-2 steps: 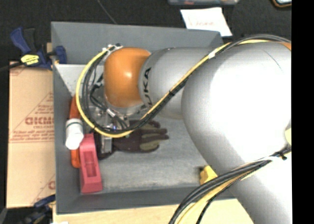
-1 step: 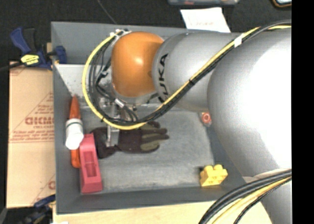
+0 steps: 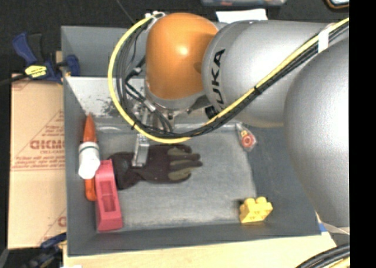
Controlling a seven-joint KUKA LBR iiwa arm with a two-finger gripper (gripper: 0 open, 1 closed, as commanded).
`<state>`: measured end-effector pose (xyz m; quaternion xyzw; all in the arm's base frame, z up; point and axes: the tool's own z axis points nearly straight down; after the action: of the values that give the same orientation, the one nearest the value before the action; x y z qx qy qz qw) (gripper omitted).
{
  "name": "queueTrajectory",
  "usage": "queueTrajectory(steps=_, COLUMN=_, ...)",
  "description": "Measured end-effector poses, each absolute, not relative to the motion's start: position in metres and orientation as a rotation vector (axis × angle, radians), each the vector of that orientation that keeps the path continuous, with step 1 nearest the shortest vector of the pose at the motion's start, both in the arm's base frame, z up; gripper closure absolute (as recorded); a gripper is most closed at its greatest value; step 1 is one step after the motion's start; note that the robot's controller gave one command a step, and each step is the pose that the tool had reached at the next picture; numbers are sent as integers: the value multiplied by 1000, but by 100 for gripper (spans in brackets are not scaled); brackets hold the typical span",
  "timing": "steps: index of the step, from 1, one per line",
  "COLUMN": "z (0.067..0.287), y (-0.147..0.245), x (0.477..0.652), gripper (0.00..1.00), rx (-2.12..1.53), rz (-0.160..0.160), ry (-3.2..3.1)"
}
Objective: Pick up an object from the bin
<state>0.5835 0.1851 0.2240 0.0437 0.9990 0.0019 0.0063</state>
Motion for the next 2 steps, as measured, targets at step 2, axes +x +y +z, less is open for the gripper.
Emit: queueTrajectory(steps=2, z=155, y=171, x=552, gripper=0, rx=-254, rz=8, ry=3105)
